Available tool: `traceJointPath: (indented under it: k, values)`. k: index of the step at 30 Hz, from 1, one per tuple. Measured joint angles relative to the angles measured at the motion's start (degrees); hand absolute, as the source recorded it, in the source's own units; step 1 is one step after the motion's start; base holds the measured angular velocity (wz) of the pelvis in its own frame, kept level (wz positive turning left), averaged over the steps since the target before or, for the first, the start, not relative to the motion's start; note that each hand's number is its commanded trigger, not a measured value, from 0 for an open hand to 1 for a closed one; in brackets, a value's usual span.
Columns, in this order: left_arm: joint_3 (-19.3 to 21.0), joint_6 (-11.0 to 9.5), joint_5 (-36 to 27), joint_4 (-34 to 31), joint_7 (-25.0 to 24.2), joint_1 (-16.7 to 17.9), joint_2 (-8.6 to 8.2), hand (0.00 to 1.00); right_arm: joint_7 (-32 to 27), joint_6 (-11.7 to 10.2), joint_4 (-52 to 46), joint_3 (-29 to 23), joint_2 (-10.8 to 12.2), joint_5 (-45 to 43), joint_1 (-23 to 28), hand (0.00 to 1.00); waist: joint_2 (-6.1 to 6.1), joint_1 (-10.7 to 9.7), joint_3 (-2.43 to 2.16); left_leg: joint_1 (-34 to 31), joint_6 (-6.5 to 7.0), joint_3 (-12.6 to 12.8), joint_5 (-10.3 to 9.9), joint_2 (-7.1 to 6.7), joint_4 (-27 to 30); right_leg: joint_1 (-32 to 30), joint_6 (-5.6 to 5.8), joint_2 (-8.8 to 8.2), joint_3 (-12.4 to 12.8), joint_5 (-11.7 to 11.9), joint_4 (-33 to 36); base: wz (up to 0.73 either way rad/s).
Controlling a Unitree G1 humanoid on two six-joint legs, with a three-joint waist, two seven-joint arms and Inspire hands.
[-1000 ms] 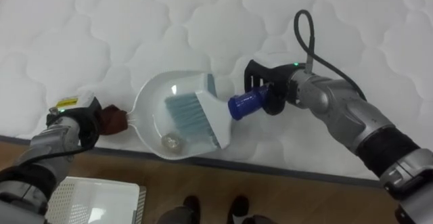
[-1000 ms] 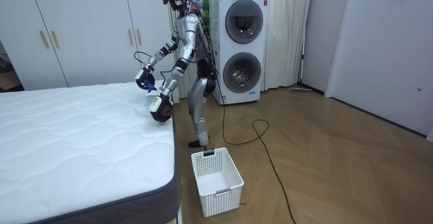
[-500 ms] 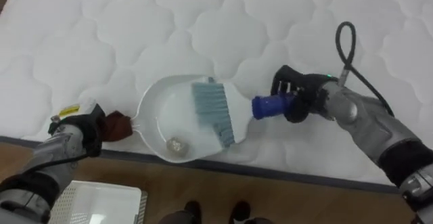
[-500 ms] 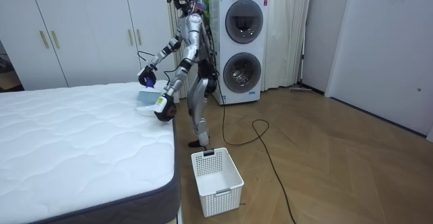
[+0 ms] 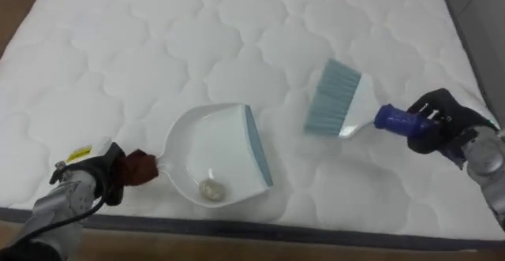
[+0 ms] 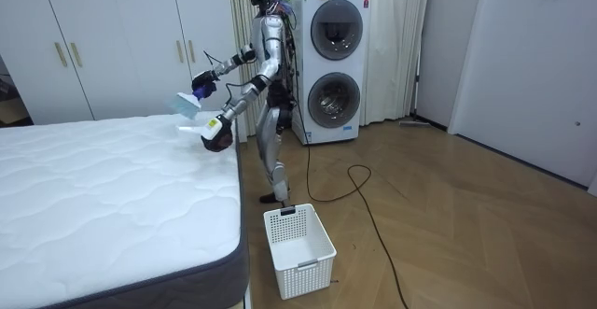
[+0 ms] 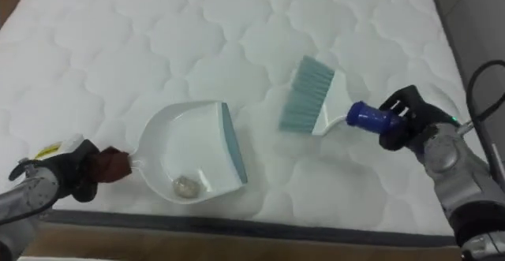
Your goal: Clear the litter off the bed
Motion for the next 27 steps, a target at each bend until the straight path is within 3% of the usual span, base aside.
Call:
traceJointPath:
  k: [2, 4, 11, 15, 19, 23, 27]
  values:
    - [1.0, 0.8, -2.2, -0.3, -0.2, 1.8, -1.2, 1.0, -1.0, 0.5, -1.0, -0.9, 0.1, 2.3, 2.2, 0.0, 0.77, 0.0, -0.47, 2.9, -0.06, 0.0, 0.0, -0.07, -1.7, 2.9, 0.25, 0.33, 0.0, 0.1, -1.2, 0.0]
    - [1.8, 1.2, -3.7, -1.0, -0.5, 3.2, -1.24, 1.0, -1.6, 1.0, -3.7, -1.8, 0.1, 4.4, 4.1, 0.0, 1.02, 0.0, -0.6, 4.6, -0.2, 0.1, 0.0, -0.13, -2.8, 4.4, 0.35, 0.49, 0.0, 0.1, -2.2, 0.0]
    - [7.7, 2.1, -6.0, -7.3, -1.1, 8.2, -1.47, 1.0, -5.4, 1.1, -9.5, -6.1, 0.2, 8.6, 7.2, 0.0, 1.03, 0.0, -0.59, 9.1, -0.85, -0.1, 0.4, -0.08, -6.1, 9.1, 0.49, 1.37, -0.1, 0.1, -5.4, 0.02]
    - [8.6, 2.8, -6.1, -10.7, -1.1, 11.2, -1.76, 1.0, -6.9, 1.3, -11.6, -6.1, 1.2, 10.1, 10.0, 0.0, 1.02, 0.2, -0.62, 11.5, -1.08, -0.4, 0.4, -0.01, -7.2, 11.8, 0.6, 1.94, -0.1, 0.1, -7.2, 0.0]
    - [9.9, 3.2, -7.2, -13.6, -1.1, 12.7, -3.19, 1.0, -6.9, 1.5, -15.8, -6.1, 3.5, 13.0, 13.0, 0.0, 1.18, 0.2, -0.51, 12.2, -1.1, -1.0, 0.4, 0.01, -7.0, 13.1, 0.6, 2.14, -0.2, 0.1, -8.0, 0.05]
    - [12.2, 3.1, -8.0, -17.2, -1.0, 13.3, -4.52, 1.0, -6.9, 1.5, -17.7, -6.2, 3.7, 16.9, 13.2, 0.0, 2.31, 0.2, -0.13, 12.1, -1.37, -1.7, 0.2, 0.03, -7.1, 13.2, 0.6, 2.23, -0.3, 0.1, -8.0, 0.07]
    - [14.2, 3.1, -8.1, -17.4, -0.8, 13.6, -5.9, 1.0, -7.7, 1.5, -18.1, -6.2, 4.6, 17.5, 13.2, 0.0, 2.68, 0.1, -0.17, 12.0, -1.55, -2.4, 0.1, 0.0, -7.0, 14.0, 0.59, 2.07, -1.7, -0.1, -8.0, 0.17]
